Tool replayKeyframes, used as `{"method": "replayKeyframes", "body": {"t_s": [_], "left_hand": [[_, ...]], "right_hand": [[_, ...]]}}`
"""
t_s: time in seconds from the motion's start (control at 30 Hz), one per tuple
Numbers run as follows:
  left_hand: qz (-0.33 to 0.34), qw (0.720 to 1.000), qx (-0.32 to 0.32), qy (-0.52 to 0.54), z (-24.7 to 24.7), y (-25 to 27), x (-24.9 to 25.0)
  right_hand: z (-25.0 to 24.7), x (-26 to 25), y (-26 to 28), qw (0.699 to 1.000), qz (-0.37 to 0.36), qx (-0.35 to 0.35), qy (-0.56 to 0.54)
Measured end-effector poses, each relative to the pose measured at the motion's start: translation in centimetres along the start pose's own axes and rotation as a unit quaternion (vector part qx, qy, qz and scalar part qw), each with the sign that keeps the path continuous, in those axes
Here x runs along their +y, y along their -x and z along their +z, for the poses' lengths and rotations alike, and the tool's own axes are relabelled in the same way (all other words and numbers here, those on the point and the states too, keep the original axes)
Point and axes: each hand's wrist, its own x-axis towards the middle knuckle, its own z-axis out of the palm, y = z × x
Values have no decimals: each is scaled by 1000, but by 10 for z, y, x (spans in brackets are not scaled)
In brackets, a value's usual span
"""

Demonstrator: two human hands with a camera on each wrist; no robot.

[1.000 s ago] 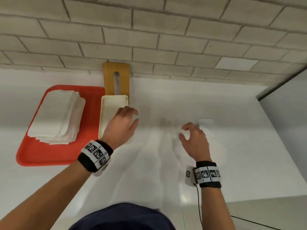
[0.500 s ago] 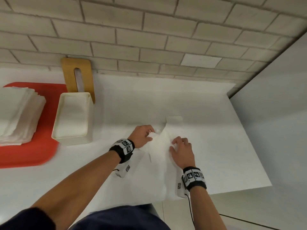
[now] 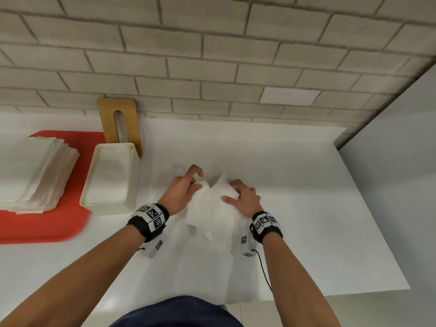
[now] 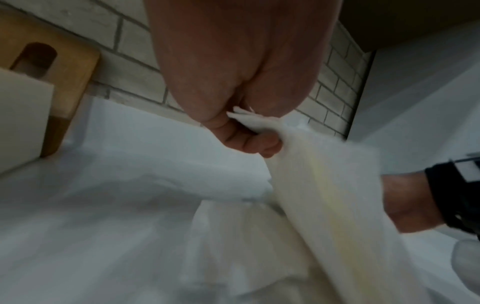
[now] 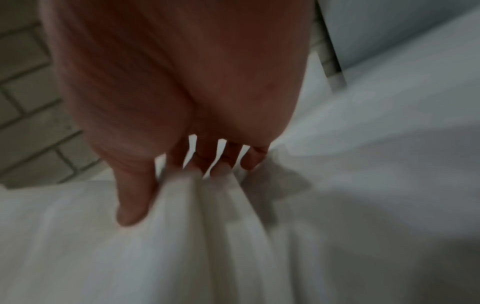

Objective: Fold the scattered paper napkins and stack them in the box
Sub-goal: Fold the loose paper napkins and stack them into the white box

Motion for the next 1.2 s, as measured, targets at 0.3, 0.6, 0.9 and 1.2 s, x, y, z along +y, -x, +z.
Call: {"method": "replayKeyframes", "body": {"t_s": [0.3,0.6,0.9,1.2], "left_hand": [[-8,998,58,-12,-104,-4,25],[84,994,14,-72,-149,-15,53],[-2,998,54,-34,-121,8,32],[-3,997,75,23,-121,29,33]], "right_hand": [[-32,-52,22,943,-99,56,-314],[-82,-118,67,896,-197,-55,-395],[-17,-38,38,916,87,192,-343],[-8,-14,21,969,33,244,-9]]}}
